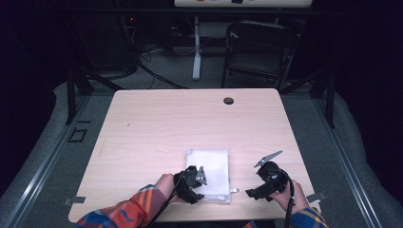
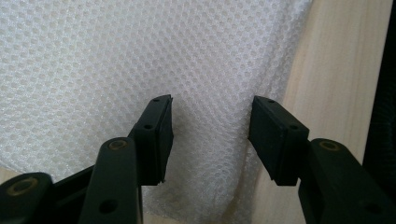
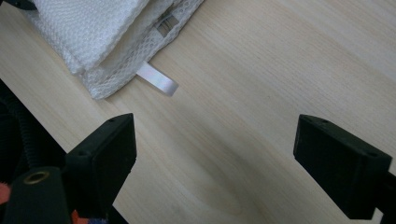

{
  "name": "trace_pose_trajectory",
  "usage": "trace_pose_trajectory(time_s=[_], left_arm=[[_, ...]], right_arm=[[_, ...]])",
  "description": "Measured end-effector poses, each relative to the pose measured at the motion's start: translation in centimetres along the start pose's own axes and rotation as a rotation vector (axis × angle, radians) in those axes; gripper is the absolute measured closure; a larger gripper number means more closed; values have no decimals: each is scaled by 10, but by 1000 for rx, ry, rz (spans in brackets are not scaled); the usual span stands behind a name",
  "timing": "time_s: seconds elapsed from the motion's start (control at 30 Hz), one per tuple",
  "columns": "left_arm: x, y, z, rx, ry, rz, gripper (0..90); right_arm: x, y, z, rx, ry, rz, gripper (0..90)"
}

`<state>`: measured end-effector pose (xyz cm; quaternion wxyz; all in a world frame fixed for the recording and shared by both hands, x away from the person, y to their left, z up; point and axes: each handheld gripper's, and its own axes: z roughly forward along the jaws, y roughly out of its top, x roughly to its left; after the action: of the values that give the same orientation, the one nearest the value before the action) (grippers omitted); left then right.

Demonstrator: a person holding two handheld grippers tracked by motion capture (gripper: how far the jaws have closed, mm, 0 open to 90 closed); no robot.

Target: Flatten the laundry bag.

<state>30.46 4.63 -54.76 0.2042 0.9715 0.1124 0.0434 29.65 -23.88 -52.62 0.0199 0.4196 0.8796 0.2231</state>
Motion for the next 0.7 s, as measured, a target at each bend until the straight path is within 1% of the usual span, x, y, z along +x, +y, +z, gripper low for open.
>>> trace_pose_trajectory(time_s=[0.13, 0.17, 0.2, 0.23, 0.33, 0.4, 0.43, 0.5, 0.53, 0.63, 0.7], left_arm=[[2, 1, 1, 4, 9, -16, 577], [2, 1, 1, 4, 6, -21, 593], [3, 1, 0, 4, 5, -22, 605], [4, 1, 0, 6, 7, -18, 617], [5, 0, 1, -2, 9, -22, 645], [7, 0, 1, -6, 8, -36, 673], [8, 0, 1, -8, 9, -36, 691], [9, 0, 1, -13, 4, -46, 732], [9, 0, 2, -16, 5, -49, 766], [11, 1, 1, -20, 4, -60, 790], [12, 0, 0, -28, 0, -75, 801]], right_arm=[[0, 0, 1, 13, -13, -7, 127], [0, 0, 1, 16, -6, -6, 127], [0, 0, 1, 14, -5, -2, 127], [0, 0, 1, 16, -7, -7, 127], [0, 0, 2, 19, -16, -9, 127], [0, 0, 2, 22, -14, -10, 127], [1, 0, 2, 16, -17, -5, 127], [1, 0, 2, 22, -10, -11, 128], [1, 0, 2, 23, -14, -15, 128], [1, 0, 2, 18, -19, -17, 129], [2, 0, 2, 7, -8, -13, 131]])
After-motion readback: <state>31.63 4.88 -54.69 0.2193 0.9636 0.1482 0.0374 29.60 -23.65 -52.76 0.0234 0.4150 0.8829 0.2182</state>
